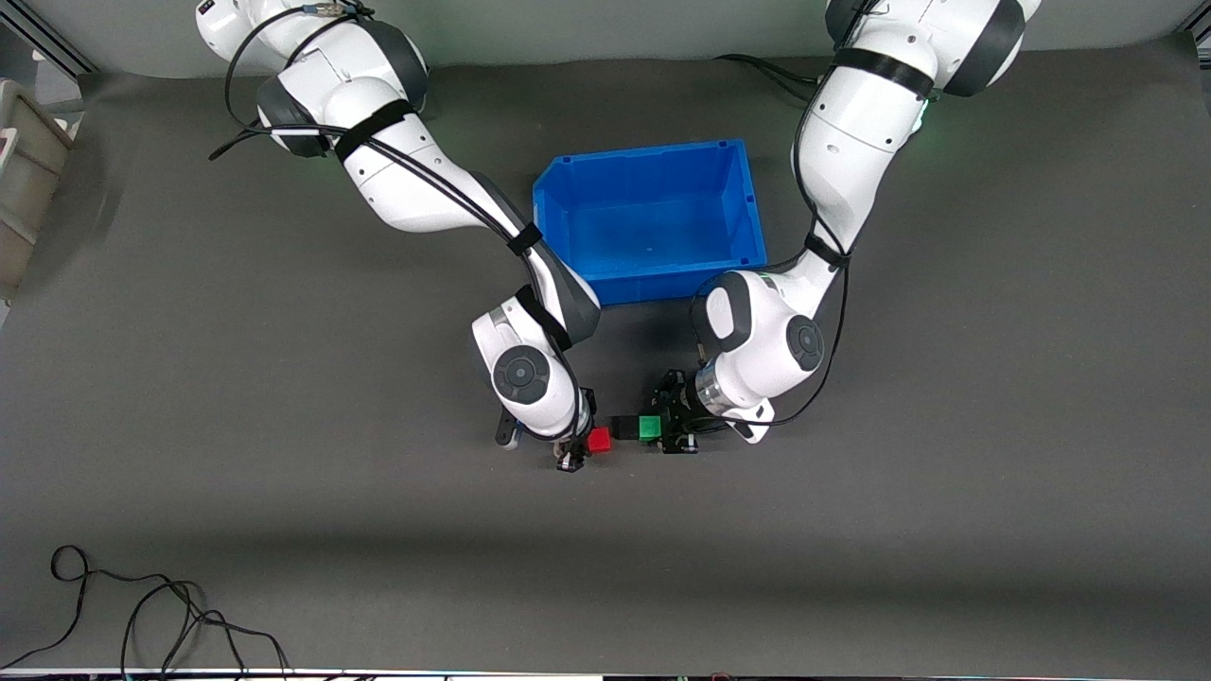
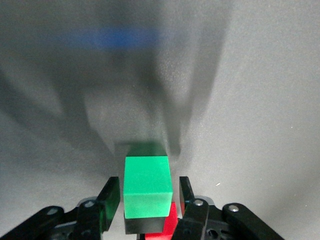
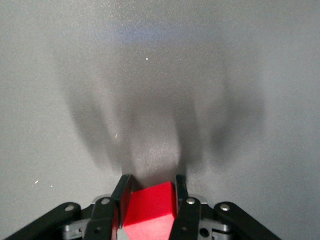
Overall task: Attach green and red cubes to black cube
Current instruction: 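Press the red and green cubes against the black cube with both grippers, then open both grippers and lift them off the joined cubes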
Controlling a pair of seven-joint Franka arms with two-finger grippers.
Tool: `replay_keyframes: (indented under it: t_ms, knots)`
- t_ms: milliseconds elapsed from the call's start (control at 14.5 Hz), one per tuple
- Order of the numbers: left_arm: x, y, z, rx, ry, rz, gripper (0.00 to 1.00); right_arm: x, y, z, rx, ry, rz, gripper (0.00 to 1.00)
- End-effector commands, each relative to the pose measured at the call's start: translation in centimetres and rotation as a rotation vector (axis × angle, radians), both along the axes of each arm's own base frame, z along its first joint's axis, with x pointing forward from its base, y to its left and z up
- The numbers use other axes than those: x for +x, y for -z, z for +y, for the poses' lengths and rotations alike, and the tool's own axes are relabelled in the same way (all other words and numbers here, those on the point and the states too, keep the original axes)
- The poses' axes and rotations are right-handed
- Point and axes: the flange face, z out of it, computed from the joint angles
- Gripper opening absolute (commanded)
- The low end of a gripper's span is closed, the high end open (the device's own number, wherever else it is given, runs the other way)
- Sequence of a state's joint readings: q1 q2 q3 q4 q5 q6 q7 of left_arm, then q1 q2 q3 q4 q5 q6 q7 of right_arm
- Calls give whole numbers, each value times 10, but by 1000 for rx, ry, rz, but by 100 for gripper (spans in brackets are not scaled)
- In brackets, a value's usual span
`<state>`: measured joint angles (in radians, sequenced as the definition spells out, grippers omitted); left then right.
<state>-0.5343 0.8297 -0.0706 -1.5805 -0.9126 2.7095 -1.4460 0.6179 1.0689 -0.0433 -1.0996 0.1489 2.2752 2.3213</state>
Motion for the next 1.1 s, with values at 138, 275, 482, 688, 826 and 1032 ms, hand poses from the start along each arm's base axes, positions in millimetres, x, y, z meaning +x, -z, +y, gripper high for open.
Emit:
replay_keyframes:
  t_ms: [138, 275, 482, 688, 826, 1032]
  knots:
    - [5, -2, -6, 2, -16, -17, 53, -11, 9, 18, -28, -15, 0, 0]
    - [4, -2, -5, -1, -29, -8, 40, -14, 11, 19, -30, -15, 4, 0]
    - [4, -2, -6, -1, -38, -2, 47, -22, 15, 21, -51, -25, 32, 0]
    - [5, -4, -3, 15, -16, -13, 100, -23, 18, 21, -55, -31, 34, 0]
    - [8, -5, 3, 27, -4, -15, 100, -22, 18, 20, -61, -34, 30, 41]
    - [18, -11, 25, 74, 40, -11, 100, -12, 6, 14, -54, -27, 10, 100]
